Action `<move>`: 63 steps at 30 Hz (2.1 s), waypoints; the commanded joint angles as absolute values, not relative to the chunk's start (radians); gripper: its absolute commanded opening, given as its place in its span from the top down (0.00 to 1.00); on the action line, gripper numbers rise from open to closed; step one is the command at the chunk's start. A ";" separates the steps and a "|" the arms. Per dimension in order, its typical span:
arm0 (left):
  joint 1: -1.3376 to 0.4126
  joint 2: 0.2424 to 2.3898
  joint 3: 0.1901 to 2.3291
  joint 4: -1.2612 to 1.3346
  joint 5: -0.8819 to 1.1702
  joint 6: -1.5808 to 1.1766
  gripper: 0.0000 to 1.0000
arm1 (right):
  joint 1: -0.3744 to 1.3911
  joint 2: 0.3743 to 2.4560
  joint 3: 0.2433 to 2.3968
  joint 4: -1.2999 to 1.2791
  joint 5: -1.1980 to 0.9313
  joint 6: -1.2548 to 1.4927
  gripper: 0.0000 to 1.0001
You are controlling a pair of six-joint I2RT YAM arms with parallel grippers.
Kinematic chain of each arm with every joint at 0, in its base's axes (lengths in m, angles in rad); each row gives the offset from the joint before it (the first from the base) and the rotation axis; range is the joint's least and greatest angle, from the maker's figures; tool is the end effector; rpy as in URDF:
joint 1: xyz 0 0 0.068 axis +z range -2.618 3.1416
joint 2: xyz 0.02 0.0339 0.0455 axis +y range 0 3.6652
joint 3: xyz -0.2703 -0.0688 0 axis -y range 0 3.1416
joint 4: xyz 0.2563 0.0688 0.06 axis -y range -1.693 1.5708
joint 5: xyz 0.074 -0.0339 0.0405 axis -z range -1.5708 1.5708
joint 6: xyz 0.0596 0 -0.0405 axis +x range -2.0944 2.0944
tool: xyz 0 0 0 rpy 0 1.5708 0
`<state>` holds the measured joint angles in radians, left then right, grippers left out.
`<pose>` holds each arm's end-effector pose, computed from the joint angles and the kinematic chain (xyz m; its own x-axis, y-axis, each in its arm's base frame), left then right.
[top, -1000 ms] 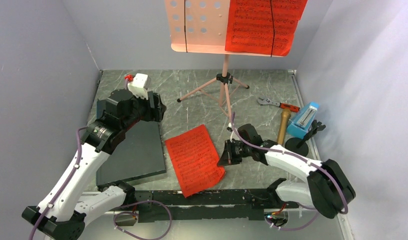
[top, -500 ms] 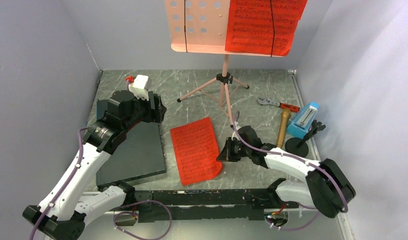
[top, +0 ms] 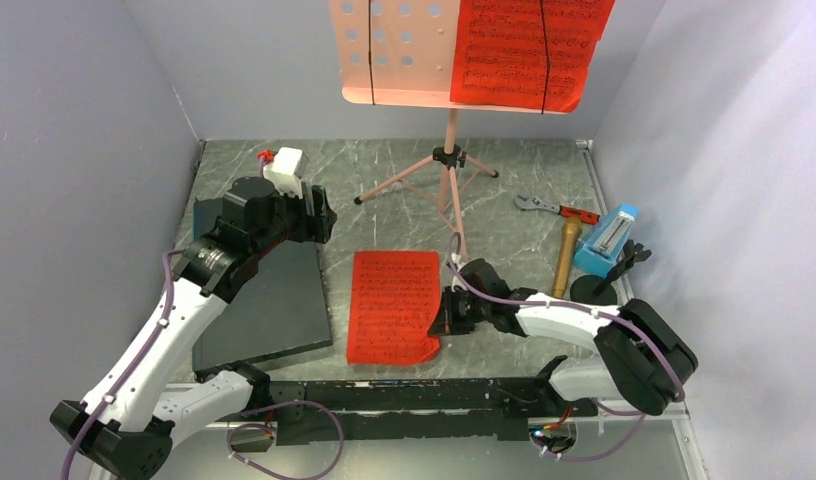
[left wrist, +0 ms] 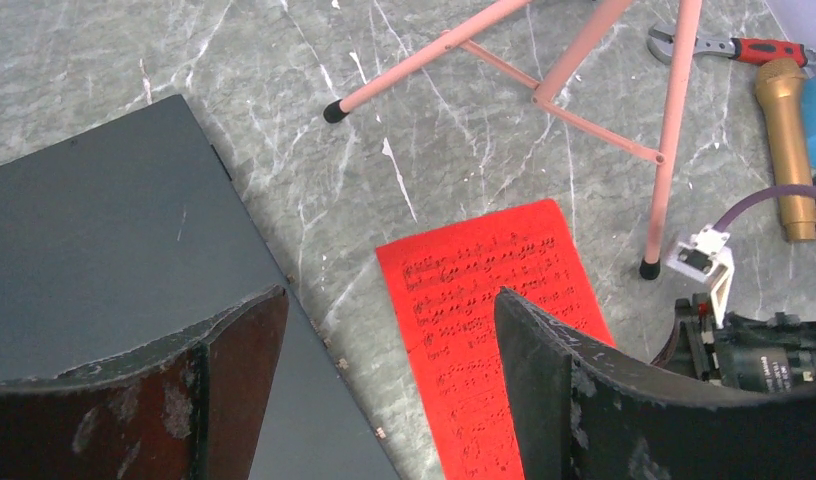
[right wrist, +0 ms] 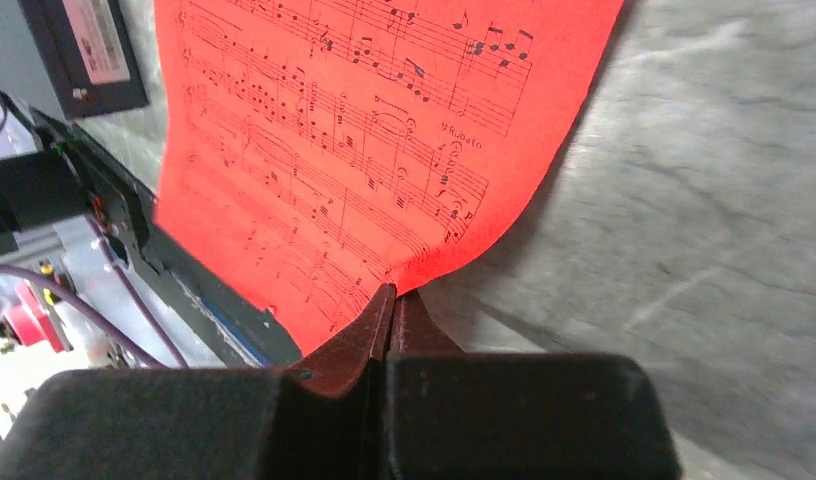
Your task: Pack up the instrument practice props
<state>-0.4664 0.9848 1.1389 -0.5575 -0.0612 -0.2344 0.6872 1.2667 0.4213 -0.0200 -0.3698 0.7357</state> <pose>0.2136 -0.1035 0.3849 -0.4336 -0.0412 -0.9002 0.3063 0.9327 -0.1903 0.1703 0.1676 0.1208 -0.9548 0.0259 -0.2960 -0.1778 0.7483 0.6391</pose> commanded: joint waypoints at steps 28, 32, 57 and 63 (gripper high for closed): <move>-0.472 0.988 1.222 -0.484 0.077 -0.256 0.09 | 0.776 1.000 0.753 -0.371 0.130 0.542 0.17; -0.476 1.002 1.256 -0.466 0.131 -0.260 0.06 | 0.775 0.889 0.818 -0.395 0.284 0.478 0.14; -0.615 1.348 1.752 -0.216 0.322 -0.358 0.09 | 0.371 0.957 1.507 -0.425 0.043 0.065 0.13; -0.640 1.470 1.896 -0.151 0.302 -0.352 0.10 | 0.329 1.012 1.620 -0.400 0.012 0.020 0.15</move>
<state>-0.6266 1.4109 1.7927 -0.2428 0.2947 -0.3386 0.3527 0.9794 1.5406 -0.4263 0.0811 0.0731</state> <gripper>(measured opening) 0.906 0.856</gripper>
